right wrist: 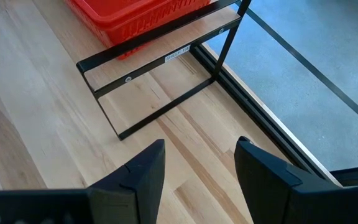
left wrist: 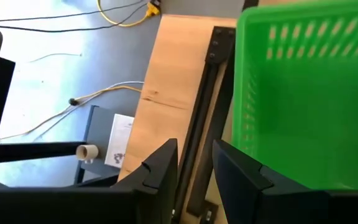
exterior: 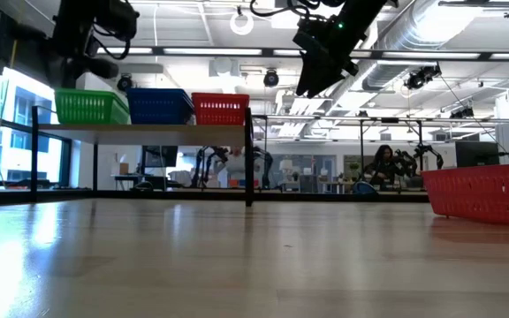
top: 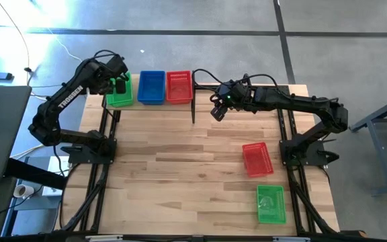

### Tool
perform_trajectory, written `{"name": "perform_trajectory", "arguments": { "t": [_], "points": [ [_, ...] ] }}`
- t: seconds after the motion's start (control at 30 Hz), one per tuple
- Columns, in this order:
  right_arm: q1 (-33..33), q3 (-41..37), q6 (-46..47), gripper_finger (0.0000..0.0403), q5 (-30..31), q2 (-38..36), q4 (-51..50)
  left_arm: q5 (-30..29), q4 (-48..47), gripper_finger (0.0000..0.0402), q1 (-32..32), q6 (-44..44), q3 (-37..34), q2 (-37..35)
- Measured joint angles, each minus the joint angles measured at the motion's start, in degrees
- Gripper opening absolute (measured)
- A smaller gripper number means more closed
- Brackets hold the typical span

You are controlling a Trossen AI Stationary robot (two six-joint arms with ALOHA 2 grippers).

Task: Stack baskets on shelf by color
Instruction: Stack the top green bin on top of the green bin on the shelf

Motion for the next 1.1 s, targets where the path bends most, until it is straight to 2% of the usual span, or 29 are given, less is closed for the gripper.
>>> {"name": "perform_trajectory", "arguments": {
  "t": [0.17,0.57,1.1],
  "points": [
    [0.0,0.0,0.0,0.0177,0.0,0.0,0.0,-0.8,4.6,0.0092,0.3,-0.2,-0.4,0.2],
    [0.0,0.0,0.0,0.0177,0.0,0.0,0.0,-0.1,4.3,0.0091,0.5,1.3,-0.4,0.9],
    [0.0,0.0,0.1,0.0177,-0.3,0.0,0.3,-0.8,4.6,0.0055,-1.1,2.7,-0.4,3.3]
  ]
}}
